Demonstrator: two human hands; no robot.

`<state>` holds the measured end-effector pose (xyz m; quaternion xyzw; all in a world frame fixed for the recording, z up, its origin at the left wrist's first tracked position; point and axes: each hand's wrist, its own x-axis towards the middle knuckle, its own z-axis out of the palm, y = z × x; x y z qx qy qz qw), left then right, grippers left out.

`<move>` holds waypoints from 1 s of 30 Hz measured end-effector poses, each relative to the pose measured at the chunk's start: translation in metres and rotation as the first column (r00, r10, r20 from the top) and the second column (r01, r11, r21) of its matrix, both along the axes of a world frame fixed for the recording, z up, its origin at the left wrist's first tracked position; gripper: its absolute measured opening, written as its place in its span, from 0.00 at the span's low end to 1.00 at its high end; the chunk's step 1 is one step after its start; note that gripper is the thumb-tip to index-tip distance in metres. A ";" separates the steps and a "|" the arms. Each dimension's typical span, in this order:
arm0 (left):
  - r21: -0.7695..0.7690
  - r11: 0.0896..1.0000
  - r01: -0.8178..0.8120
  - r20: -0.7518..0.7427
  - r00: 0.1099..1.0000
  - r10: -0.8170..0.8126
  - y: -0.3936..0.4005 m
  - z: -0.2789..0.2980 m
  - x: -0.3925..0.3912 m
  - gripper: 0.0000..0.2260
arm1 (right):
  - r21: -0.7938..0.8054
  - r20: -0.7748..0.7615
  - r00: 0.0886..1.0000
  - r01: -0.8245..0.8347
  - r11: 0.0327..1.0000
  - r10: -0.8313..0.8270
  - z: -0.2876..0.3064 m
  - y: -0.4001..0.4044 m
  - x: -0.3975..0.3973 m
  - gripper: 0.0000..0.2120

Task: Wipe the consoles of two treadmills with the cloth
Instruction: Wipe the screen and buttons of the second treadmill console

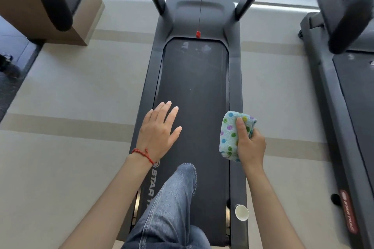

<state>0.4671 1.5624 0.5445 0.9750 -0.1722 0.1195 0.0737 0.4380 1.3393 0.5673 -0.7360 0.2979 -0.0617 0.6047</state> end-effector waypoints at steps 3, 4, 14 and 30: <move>-0.011 0.999 0.040 0.003 0.999 -0.040 0.004 0.027 0.045 0.22 | 0.004 0.002 1.000 0.022 1.000 -0.022 0.028 0.007 0.045 0.13; -0.015 0.999 0.047 0.006 0.999 -0.047 0.005 0.036 0.057 0.22 | 0.003 0.002 1.000 0.025 1.000 -0.025 0.039 0.010 0.056 0.13; -0.057 0.997 0.053 0.001 0.999 -0.053 0.007 0.102 0.134 0.22 | -0.017 -0.035 0.999 0.032 0.999 -0.033 0.109 0.014 0.127 0.14; -0.042 0.999 0.012 0.052 0.999 -0.009 -0.032 0.142 0.329 0.23 | -0.013 0.072 0.996 -0.045 0.999 0.046 0.150 -0.027 0.335 0.13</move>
